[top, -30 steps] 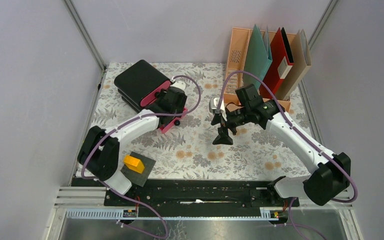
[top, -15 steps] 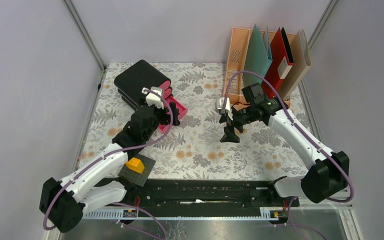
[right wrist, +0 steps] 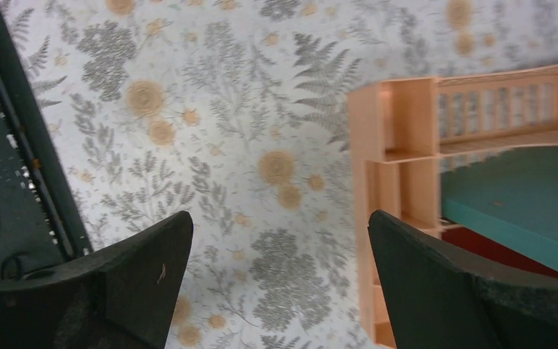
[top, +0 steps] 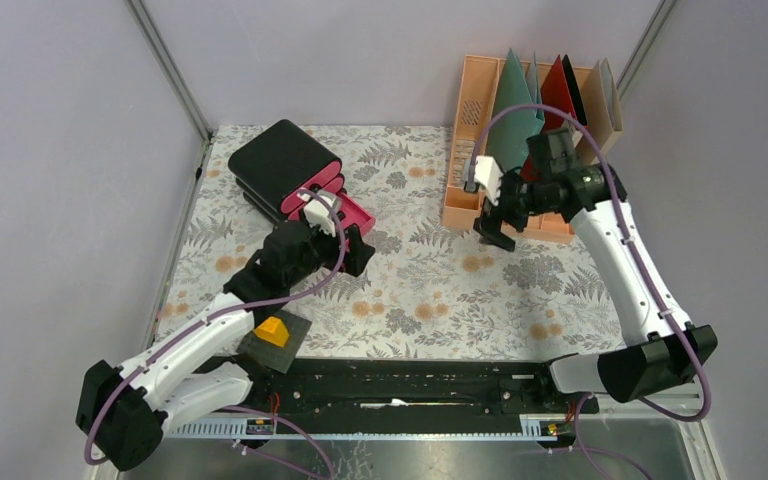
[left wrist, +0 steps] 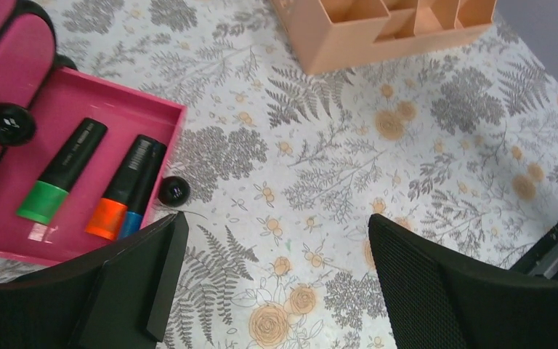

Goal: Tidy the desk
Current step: Close the drawer in the storage box.

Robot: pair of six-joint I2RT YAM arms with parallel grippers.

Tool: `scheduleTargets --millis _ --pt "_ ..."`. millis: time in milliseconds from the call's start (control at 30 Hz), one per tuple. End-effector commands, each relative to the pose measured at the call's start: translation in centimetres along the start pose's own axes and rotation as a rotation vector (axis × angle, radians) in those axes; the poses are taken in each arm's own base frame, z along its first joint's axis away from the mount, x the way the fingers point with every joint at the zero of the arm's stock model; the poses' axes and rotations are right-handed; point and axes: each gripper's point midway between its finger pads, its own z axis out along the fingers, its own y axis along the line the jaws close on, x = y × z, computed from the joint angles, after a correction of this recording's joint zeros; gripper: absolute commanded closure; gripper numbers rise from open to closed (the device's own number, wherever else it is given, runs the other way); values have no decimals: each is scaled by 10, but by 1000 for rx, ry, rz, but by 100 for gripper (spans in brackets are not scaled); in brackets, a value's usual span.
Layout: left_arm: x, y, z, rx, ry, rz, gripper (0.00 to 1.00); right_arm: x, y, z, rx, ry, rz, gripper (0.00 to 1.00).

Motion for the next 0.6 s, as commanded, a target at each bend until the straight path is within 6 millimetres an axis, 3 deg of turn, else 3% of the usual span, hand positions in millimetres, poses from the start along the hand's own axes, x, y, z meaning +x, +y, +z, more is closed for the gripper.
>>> scheduleTargets --millis 0,133,233,333,367,500,567 --pt "-2 -12 9 55 29 -14 1 -8 -18 -39 91 44 26 2" --pt "21 -18 26 85 135 -56 1 -15 -32 -58 82 -91 129 2" --pt "42 -12 41 44 205 -62 5 -13 -36 -59 62 -156 174 3" --pt "62 11 54 -88 285 -44 29 -13 -33 -55 34 -204 187 4" --pt "70 21 57 -140 317 -28 47 -13 -32 -53 31 -214 186 4" --pt "95 40 73 -224 407 28 88 -13 -23 -42 4 -278 176 3" --pt "106 50 81 -263 441 54 100 -12 -16 -34 -30 -314 178 3"
